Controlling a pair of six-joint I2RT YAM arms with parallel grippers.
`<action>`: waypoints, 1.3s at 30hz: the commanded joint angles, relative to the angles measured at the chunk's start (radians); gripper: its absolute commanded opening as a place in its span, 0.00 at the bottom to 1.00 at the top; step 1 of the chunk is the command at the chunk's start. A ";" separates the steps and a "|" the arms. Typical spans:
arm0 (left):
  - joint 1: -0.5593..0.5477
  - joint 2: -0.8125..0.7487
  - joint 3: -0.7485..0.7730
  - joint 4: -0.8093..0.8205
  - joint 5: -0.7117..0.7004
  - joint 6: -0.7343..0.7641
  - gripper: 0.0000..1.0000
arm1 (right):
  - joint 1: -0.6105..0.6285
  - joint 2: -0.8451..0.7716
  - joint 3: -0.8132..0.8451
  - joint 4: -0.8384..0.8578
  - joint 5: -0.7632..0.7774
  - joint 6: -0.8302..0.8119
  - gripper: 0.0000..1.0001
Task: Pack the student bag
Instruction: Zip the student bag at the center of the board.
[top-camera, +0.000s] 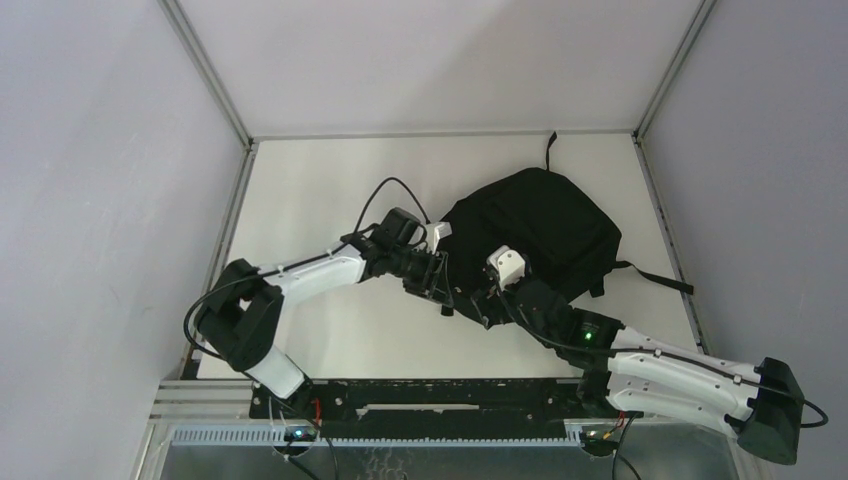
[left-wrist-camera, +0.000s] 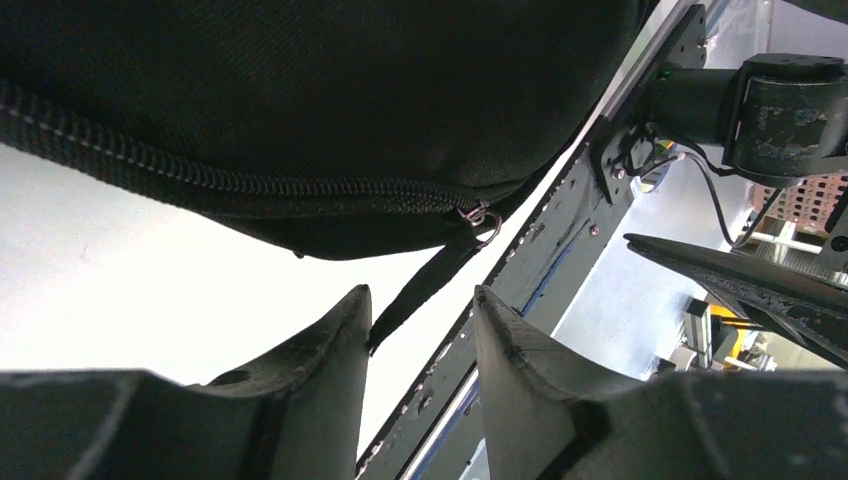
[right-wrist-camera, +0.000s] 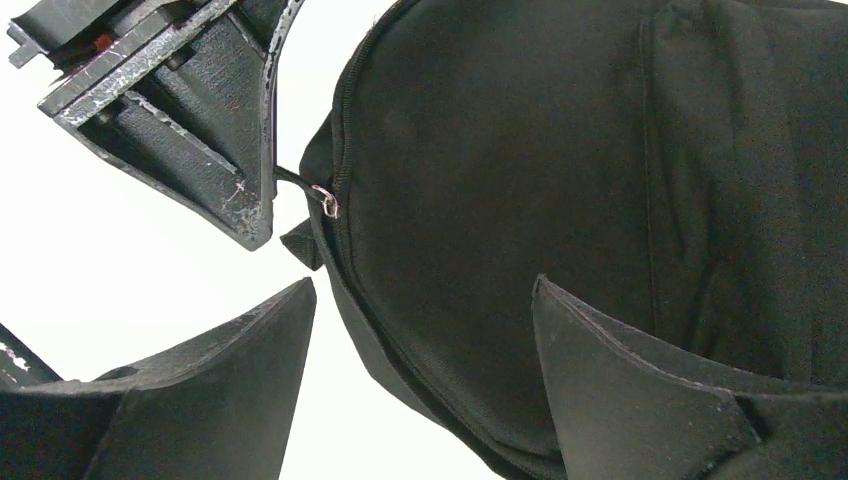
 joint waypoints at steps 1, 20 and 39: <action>-0.005 -0.059 0.040 -0.031 -0.028 0.028 0.45 | -0.007 0.009 0.007 0.031 -0.014 0.012 0.87; -0.001 -0.086 0.081 -0.064 -0.115 0.039 0.00 | 0.024 0.117 0.028 0.075 -0.023 -0.050 0.85; 0.085 -0.068 0.162 -0.174 -0.173 0.043 0.00 | 0.106 0.136 0.082 -0.062 0.082 -0.055 0.00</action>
